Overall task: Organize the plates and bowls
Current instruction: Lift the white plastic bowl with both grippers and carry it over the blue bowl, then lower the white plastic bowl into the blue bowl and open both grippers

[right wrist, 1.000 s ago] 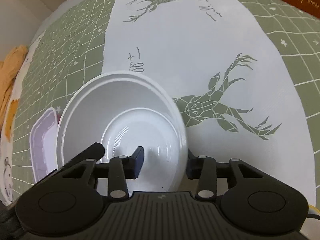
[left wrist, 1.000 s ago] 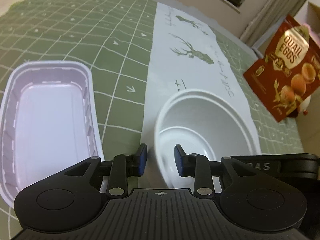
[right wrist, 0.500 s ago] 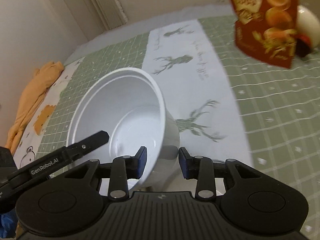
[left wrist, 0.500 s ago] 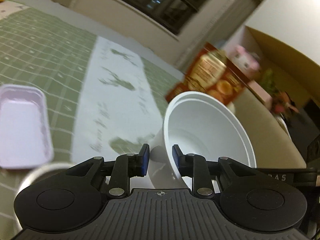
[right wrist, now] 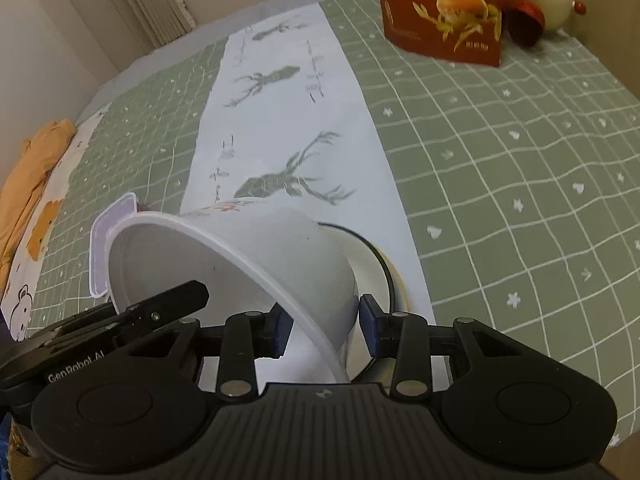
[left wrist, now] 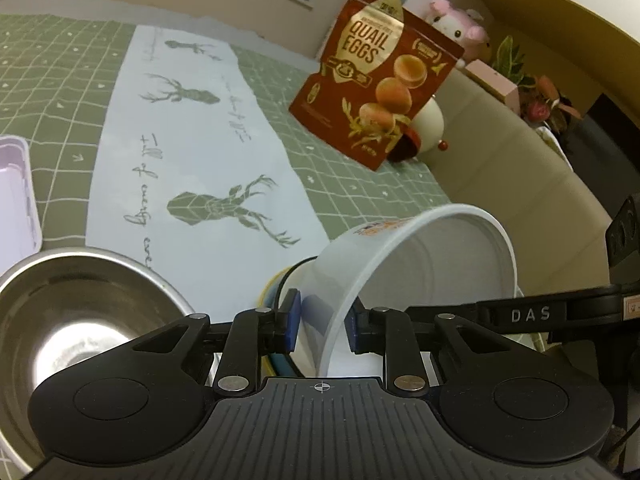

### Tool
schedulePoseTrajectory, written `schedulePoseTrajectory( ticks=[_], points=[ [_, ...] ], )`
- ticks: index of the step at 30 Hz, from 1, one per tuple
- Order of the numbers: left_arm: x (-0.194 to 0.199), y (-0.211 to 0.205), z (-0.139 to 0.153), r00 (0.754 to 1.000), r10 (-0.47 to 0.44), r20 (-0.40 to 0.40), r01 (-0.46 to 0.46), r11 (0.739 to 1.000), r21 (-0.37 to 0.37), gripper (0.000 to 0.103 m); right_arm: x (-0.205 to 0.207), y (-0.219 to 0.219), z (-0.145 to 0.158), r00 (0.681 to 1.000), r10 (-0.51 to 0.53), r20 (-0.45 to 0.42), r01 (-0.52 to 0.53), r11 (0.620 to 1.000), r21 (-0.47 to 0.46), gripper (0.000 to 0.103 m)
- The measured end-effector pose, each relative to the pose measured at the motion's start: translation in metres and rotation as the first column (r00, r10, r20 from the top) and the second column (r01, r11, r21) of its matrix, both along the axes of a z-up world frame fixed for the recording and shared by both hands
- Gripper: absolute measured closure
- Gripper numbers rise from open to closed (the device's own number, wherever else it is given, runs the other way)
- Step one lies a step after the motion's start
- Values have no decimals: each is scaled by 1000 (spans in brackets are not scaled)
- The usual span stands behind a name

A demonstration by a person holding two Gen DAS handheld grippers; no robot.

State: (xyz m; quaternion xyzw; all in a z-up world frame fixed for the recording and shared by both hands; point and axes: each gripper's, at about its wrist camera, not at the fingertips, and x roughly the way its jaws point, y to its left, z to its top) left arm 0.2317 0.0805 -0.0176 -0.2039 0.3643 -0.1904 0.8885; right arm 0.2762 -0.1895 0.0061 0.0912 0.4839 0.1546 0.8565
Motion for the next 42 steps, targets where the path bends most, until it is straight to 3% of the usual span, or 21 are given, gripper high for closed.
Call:
schedulePoseTrajectory(
  ticks=[11, 18, 30, 37, 42],
  points=[
    [3, 3, -4, 1000, 15, -15, -15, 1000, -16, 77, 1, 7, -5, 1000, 1, 31, 1, 999, -54, 66],
    [1, 9, -1, 998, 63, 20, -62, 997, -51, 77, 5, 7, -12, 1000, -9, 19, 11, 998, -68, 66],
    [4, 6, -3, 997, 71, 8, -71, 997, -4, 77, 8, -2, -13, 998, -45, 41, 48, 996, -77, 66],
    [8, -2, -11, 998, 56, -32, -54, 997, 58, 77, 9, -5, -26, 999, -47, 4, 47, 997, -69, 66],
    [5, -5, -10, 999, 34, -23, -33, 998, 59, 78, 9, -4, -33, 999, -39, -9, 39, 997, -70, 66]
  ],
)
